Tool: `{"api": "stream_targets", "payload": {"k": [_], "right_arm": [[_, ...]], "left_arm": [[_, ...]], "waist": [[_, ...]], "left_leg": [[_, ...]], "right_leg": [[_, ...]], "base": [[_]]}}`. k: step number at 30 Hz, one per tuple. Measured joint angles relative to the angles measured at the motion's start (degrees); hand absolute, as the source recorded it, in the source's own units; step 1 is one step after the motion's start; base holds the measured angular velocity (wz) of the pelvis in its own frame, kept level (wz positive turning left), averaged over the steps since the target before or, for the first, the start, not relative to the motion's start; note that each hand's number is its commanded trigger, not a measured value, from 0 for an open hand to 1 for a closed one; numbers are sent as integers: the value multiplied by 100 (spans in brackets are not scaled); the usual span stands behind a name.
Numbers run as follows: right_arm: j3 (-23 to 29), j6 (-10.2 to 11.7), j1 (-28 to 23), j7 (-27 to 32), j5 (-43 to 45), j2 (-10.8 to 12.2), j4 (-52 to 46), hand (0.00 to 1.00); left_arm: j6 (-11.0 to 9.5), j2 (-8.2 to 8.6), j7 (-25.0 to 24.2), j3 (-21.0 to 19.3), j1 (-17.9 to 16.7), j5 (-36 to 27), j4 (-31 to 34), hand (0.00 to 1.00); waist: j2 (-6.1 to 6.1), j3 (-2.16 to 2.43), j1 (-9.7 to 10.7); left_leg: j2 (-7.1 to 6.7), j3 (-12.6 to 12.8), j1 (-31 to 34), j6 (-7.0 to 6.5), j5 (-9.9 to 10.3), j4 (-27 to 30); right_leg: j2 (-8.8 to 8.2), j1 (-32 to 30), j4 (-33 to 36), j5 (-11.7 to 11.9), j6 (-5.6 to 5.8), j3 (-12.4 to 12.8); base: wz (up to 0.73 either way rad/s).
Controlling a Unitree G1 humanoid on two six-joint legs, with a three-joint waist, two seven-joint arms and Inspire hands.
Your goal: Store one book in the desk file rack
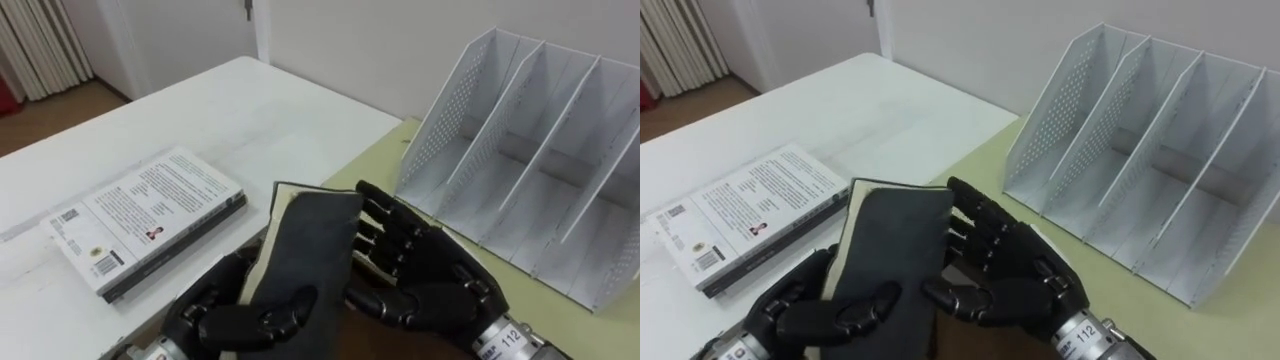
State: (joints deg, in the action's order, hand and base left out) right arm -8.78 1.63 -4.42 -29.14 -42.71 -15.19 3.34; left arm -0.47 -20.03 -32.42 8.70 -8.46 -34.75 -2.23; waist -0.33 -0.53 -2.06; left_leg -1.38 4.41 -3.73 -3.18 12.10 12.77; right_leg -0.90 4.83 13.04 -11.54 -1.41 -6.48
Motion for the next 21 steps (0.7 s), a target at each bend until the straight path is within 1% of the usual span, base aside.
{"api": "stream_targets", "payload": {"k": [2, 4, 6, 11, 21], "right_arm": [[0, 7, 0, 91, -194, -65, 0, 100], [-13, 15, 0, 90, -282, -86, -1, 100], [-16, 21, 0, 90, -376, -77, -1, 100], [-65, 128, 0, 63, -451, -65, -10, 100], [-87, 159, 0, 47, -448, -60, -29, 100]], "left_arm": [[-9, -88, -137, 97, 0, -25, 0, 100], [-7, -112, -167, 137, 0, -41, -1, 100], [-7, -116, -167, 145, 0, -65, 0, 100], [6, -124, -202, 159, -2, -87, -1, 100], [12, -129, -211, 177, -3, -87, -3, 100]], "waist": [[7, 4, 0], [6, 4, 1], [7, 3, 3], [8, 3, 6], [34, -4, 16]], "left_leg": [[4, 2, 1, 0, 0, -1], [7, 4, 1, 1, 0, -1], [8, 6, 1, 1, 0, -1], [6, 8, 2, 1, 0, 11], [7, 7, -7, 0, 0, 42]], "right_leg": [[2, 0, 11, 0, 0, -3], [3, -1, 19, 0, 0, -3], [4, -4, 31, 0, 0, -2], [4, -7, 53, 0, 0, -1], [2, -10, 60, 0, 0, -1]], "base": [[0], [0], [0], [0], [0]]}}
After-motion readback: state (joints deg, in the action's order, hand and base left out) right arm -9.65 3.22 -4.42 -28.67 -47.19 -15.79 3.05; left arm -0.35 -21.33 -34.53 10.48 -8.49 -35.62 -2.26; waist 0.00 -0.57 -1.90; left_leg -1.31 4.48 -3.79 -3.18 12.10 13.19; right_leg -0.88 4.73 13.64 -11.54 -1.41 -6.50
